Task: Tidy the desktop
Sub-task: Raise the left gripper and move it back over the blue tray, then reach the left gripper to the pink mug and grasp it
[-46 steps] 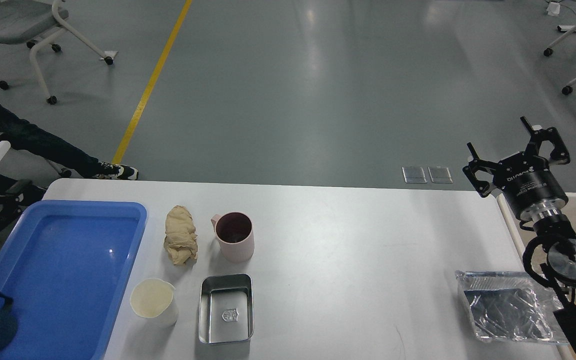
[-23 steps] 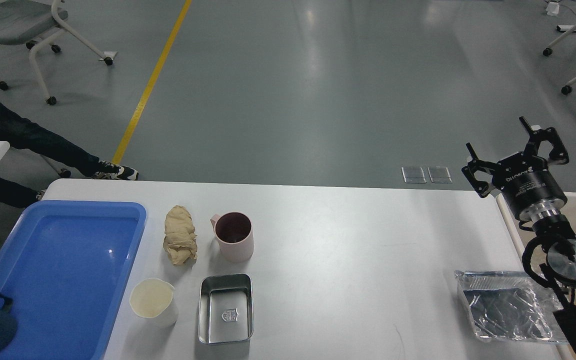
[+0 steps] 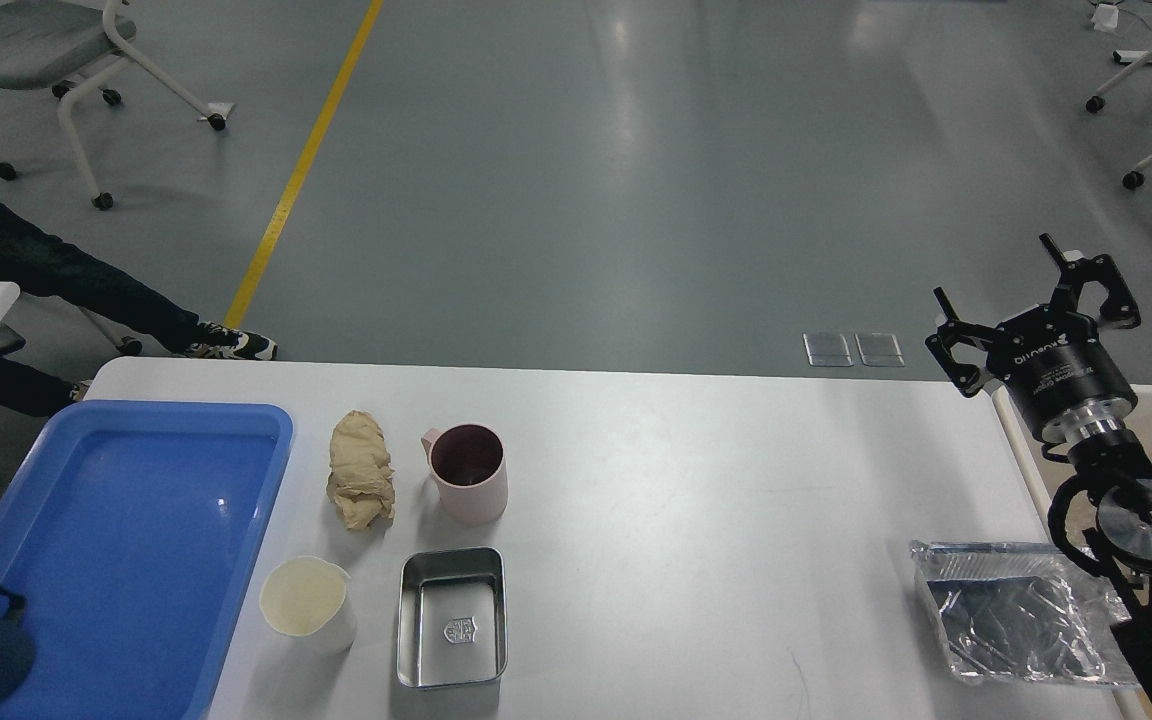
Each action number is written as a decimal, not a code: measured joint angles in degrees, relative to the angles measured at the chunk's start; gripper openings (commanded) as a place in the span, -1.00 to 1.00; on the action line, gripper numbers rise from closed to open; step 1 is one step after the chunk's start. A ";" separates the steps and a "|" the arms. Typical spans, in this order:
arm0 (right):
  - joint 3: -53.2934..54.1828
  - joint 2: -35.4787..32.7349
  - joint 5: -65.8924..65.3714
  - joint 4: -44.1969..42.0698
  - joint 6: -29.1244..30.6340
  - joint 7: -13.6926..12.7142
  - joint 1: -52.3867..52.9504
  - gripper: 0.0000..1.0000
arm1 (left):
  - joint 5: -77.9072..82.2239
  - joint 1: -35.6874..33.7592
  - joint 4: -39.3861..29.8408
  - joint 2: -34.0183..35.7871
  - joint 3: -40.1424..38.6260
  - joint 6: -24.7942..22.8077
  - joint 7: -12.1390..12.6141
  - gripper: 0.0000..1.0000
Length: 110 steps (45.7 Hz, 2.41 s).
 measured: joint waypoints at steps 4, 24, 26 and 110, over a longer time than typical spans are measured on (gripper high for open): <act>0.00 0.08 -0.04 0.00 0.00 0.00 -0.11 1.00 | 3.43 -0.76 0.61 -2.52 0.14 0.31 0.26 0.94; -0.10 0.51 -0.25 0.02 0.04 0.00 -0.63 1.00 | 8.62 -13.31 5.88 -15.24 6.88 -8.06 7.05 0.93; -0.24 0.64 -0.53 0.02 0.04 0.00 -0.62 1.00 | 10.17 -15.69 6.78 -16.50 9.05 -8.44 7.30 0.93; 0.31 -0.30 -1.27 -0.06 0.52 0.00 -1.57 1.00 | 11.25 -58.31 37.53 -61.97 67.25 -1.88 9.62 0.44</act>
